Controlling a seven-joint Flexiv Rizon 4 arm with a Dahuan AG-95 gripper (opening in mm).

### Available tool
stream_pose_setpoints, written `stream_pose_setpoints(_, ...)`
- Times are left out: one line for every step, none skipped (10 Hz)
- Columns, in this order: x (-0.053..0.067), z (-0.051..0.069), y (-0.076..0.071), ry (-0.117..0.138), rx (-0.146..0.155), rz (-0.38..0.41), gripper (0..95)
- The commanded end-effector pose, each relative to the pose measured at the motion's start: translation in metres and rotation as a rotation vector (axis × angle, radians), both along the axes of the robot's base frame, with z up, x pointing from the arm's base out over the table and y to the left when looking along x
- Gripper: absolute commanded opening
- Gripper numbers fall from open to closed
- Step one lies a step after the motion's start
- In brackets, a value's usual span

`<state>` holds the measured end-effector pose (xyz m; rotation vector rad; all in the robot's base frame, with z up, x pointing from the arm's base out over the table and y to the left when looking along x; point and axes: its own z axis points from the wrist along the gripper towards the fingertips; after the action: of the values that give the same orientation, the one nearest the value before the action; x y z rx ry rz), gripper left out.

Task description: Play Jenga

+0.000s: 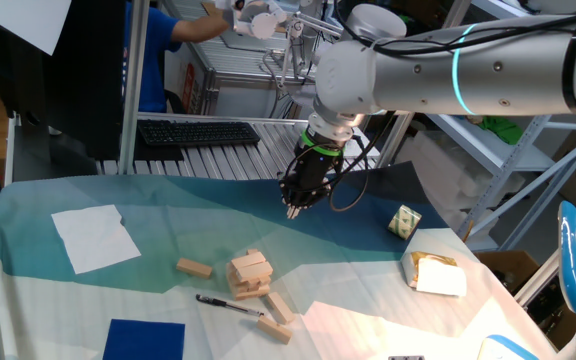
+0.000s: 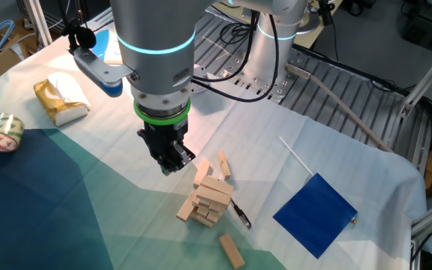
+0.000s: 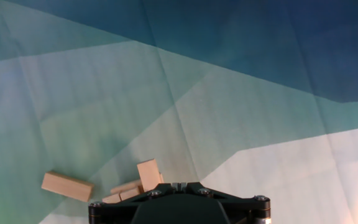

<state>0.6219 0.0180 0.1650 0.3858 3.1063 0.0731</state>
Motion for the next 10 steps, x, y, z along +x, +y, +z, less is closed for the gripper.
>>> stream_pose_setpoints(0.000, 0.000, 0.000, -0.015, -0.001, 0.003, 0.0)
stream_pose_setpoints(0.001, 0.000, 0.000, -0.011, 0.001, 0.002, 0.0)
stream_pose_setpoints(0.003, 0.000, 0.001, -0.011, 0.008, 0.001, 0.0)
stream_pose_setpoints(0.006, -0.002, 0.005, -0.013, 0.005, -0.012, 0.0)
stream_pose_setpoints(0.012, -0.004, 0.011, -0.008, 0.001, -0.030, 0.0)
stream_pose_setpoints(0.017, -0.006, 0.016, -0.004, -0.002, -0.028, 0.0)
stream_pose_setpoints(0.020, -0.008, 0.018, -0.005, -0.005, -0.028, 0.0)
stream_pose_setpoints(0.022, -0.009, 0.020, -0.003, -0.002, -0.025, 0.0)
stream_pose_setpoints(0.024, -0.010, 0.022, -0.003, 0.000, -0.027, 0.0)
stream_pose_setpoints(0.026, -0.011, 0.024, -0.001, 0.001, -0.035, 0.0)
